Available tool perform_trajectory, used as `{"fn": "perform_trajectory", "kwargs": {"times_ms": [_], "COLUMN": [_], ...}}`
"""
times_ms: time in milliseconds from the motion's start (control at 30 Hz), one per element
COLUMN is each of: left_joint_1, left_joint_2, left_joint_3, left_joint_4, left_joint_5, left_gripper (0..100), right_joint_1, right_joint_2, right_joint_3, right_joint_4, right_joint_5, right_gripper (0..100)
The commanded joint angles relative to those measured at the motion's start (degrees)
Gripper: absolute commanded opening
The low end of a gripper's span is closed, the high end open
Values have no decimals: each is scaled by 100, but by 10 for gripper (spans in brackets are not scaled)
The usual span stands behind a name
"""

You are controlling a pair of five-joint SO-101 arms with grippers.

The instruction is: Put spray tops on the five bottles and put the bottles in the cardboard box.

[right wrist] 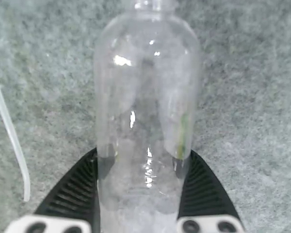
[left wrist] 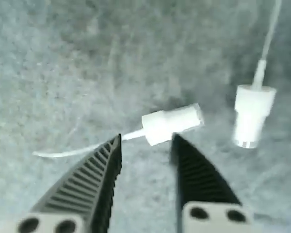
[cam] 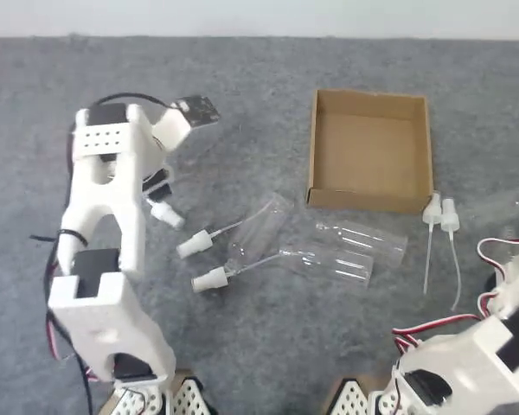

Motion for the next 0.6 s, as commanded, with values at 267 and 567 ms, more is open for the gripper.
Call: {"fn": "perform_trajectory", "kwargs": {"times_ms": [267, 567], "left_joint_1": [-88, -53], "left_joint_2": [105, 141], "left_joint_3": [567, 1473], "left_joint_4": [-738, -2136], "left_joint_5": [-1530, -1635], "left_gripper": [246, 244], "right_joint_1": [13, -31], "right_joint_2": [-75, -84], "right_joint_3": [-316, -316], "right_joint_4": [31, 31], "right_joint_5": [88, 88], "right_gripper": [42, 42]}}
